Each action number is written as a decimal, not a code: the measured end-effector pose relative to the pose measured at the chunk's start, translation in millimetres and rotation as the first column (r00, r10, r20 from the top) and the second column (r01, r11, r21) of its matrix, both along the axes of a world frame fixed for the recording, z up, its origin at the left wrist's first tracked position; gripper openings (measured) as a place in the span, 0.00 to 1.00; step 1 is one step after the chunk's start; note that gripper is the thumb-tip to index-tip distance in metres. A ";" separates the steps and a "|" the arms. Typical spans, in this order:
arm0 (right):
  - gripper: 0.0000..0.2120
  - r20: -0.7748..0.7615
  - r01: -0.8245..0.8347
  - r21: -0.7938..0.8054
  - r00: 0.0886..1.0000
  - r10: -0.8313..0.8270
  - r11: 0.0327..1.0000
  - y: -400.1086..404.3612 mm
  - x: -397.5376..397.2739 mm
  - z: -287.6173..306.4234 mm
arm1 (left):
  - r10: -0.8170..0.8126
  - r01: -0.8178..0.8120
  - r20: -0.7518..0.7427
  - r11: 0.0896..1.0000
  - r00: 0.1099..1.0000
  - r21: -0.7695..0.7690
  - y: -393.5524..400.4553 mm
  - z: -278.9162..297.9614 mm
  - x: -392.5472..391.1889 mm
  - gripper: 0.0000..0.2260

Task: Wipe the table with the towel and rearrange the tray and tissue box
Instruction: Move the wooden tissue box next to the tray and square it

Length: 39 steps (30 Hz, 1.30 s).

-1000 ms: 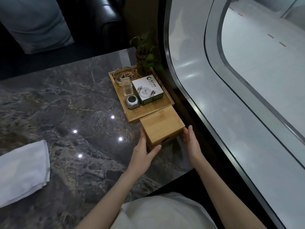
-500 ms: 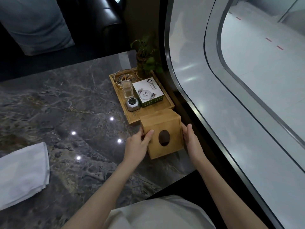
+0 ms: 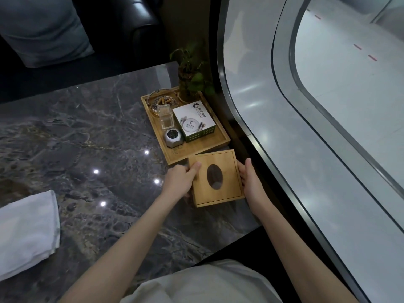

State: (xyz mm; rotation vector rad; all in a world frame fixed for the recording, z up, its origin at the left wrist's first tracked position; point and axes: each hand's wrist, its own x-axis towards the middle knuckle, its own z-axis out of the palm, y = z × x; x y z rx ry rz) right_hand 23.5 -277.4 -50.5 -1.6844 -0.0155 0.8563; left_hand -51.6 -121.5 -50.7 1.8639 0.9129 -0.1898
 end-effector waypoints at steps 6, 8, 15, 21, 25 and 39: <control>0.28 -0.043 0.023 -0.060 0.999 -0.026 0.998 8.4 6.9 -1.8 | 0.028 -0.030 -0.041 0.998 0.999 -0.056 5.8 1.8 10.9 0.19; 0.27 -0.049 0.036 -0.055 0.998 -0.039 0.998 9.5 6.9 -0.3 | 0.010 -0.012 -0.050 0.999 0.999 -0.038 6.6 1.7 14.1 0.18; 0.26 -0.060 0.028 -0.058 0.998 -0.032 0.998 12.2 11.8 -1.5 | 0.000 0.001 -0.035 0.999 0.999 0.033 11.1 -6.4 16.6 0.18; 0.24 -0.014 -0.001 -0.082 1.000 -0.001 0.997 7.8 11.2 -0.2 | -0.038 0.037 0.002 0.997 0.999 0.064 9.0 -14.3 11.1 0.20; 0.17 0.329 -0.174 -0.304 0.904 0.275 0.937 5.4 6.0 2.4 | -0.051 0.050 0.030 0.997 0.998 0.058 5.9 -14.5 -1.2 0.20; 0.33 0.592 -0.168 -0.629 0.530 0.607 0.759 -21.8 -54.2 -28.0 | -0.479 0.363 0.088 0.760 0.873 0.540 -27.8 -40.3 -58.5 0.27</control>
